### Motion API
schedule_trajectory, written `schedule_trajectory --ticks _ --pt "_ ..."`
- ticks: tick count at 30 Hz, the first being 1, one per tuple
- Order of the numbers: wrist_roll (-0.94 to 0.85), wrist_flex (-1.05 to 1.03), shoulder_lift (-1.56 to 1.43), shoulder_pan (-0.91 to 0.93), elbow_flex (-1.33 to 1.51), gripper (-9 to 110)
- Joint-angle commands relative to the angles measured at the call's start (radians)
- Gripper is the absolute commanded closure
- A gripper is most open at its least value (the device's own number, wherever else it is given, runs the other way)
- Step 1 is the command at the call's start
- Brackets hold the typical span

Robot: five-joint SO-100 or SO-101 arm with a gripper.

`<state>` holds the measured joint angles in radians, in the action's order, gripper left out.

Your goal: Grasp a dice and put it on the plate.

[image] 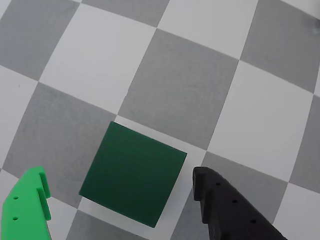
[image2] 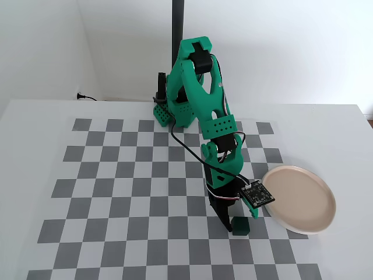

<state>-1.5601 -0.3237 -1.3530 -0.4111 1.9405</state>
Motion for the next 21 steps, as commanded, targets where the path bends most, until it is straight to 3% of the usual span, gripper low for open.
schedule_trajectory --ticks 1,21 --pt "0.005 0.025 -0.006 -0.009 -0.1 76" --pt "0.009 0.044 0.018 -0.015 -0.1 89"
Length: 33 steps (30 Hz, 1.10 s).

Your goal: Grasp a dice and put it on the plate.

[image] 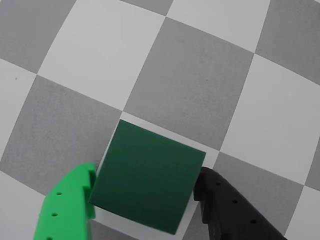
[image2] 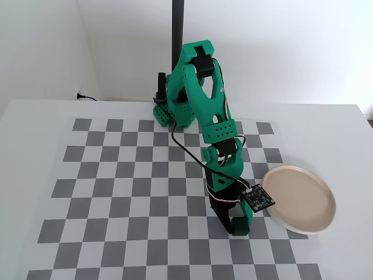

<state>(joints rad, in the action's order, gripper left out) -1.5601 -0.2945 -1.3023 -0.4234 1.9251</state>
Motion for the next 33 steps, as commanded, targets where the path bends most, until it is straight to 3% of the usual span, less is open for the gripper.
schedule_trajectory --ticks 1,8,33 --pt "0.009 0.014 -0.034 -0.003 -0.084 91" --pt "0.009 0.009 -0.046 0.002 -0.083 106" --pt "-0.005 -0.141 -0.345 -0.163 -0.084 106"
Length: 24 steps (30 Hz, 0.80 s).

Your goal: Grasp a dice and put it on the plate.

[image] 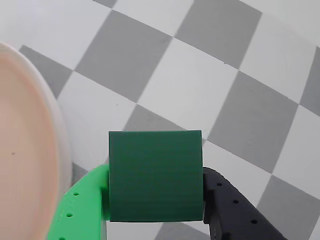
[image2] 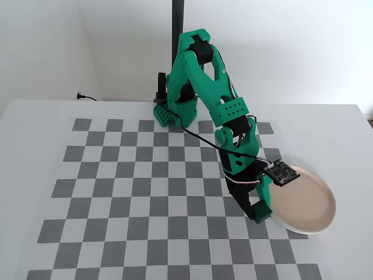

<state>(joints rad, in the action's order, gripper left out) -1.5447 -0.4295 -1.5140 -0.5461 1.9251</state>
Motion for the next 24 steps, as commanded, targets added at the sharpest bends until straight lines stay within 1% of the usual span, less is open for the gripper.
schedule_trajectory --ticks 1,12,19,24 --pt "-0.021 -0.011 -0.137 -0.054 -0.084 106" --pt "-0.035 -0.025 -0.123 -0.213 -0.101 106" --pt "-0.02 -0.101 -0.029 -0.293 -0.242 106" --pt "-0.002 -0.172 0.083 -0.324 -0.416 106"
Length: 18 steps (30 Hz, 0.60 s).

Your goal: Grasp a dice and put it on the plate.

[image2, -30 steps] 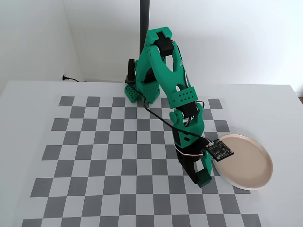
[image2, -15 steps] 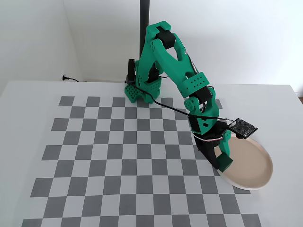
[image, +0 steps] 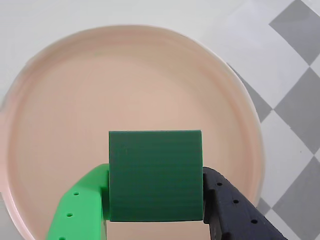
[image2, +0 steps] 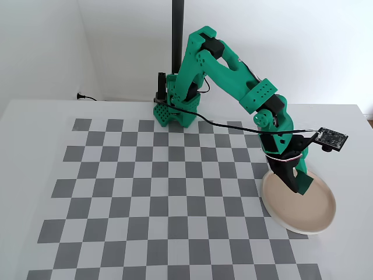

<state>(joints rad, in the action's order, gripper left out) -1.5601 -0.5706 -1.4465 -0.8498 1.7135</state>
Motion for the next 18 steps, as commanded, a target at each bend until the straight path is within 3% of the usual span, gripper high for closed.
schedule_trajectory --ticks 1,14,18 --pt "0.017 -0.043 0.038 -0.025 -0.235 106" --pt "0.055 -0.055 0.261 -0.04 -0.4 106" --pt "0.058 -0.052 0.282 -0.035 -0.411 100"
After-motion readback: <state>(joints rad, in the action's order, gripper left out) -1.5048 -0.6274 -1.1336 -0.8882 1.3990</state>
